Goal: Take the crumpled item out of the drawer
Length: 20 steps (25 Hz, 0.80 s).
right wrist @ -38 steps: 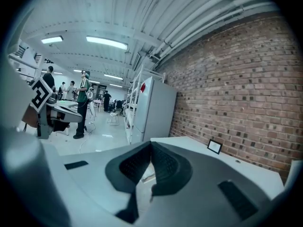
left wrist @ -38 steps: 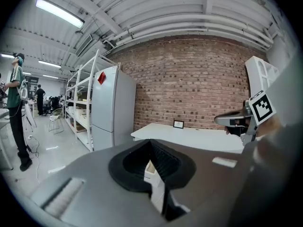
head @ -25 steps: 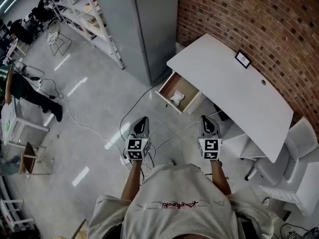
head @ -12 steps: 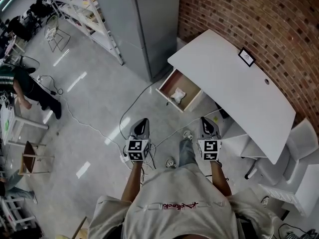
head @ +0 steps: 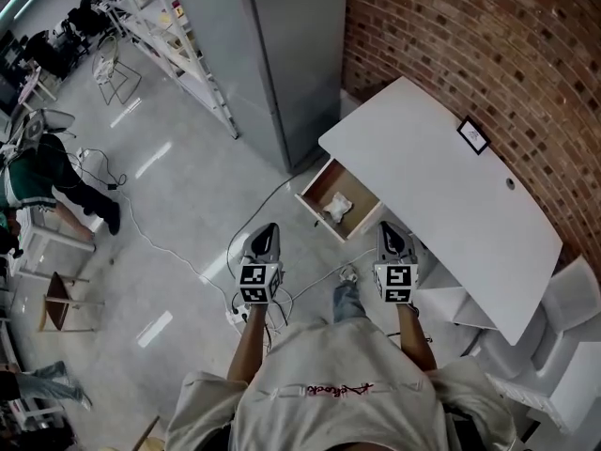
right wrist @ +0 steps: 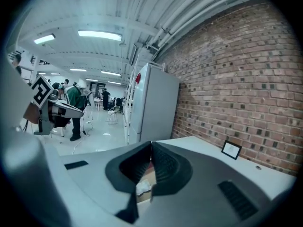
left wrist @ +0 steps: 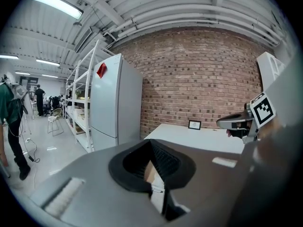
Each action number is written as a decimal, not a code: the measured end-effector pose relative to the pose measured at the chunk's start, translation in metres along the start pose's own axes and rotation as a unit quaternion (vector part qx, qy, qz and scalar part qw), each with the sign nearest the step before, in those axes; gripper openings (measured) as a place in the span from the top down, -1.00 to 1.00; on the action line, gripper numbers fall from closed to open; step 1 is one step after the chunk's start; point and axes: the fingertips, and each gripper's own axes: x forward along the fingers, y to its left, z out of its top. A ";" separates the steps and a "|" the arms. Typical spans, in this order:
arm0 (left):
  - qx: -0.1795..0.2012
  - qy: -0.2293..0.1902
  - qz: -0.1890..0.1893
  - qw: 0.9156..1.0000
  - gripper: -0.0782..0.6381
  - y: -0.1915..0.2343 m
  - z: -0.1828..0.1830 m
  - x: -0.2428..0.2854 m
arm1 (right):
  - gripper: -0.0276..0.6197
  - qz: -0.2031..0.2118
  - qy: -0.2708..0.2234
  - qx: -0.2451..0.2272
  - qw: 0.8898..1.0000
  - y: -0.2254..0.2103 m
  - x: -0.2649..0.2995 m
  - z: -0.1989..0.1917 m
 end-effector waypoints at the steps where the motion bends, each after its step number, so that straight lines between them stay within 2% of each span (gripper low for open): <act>1: 0.000 0.000 0.003 1.000 0.76 0.001 0.005 0.009 | 0.88 0.002 -0.002 0.001 1.000 -0.007 0.009 0.003; 14: 0.013 -0.001 0.052 0.999 0.76 0.012 0.062 0.115 | 0.88 0.055 -0.018 -0.004 0.998 -0.083 0.123 0.041; 20: 0.009 -0.008 0.085 0.996 0.76 0.017 0.075 0.143 | 0.88 0.095 -0.034 -0.012 0.995 -0.097 0.170 0.053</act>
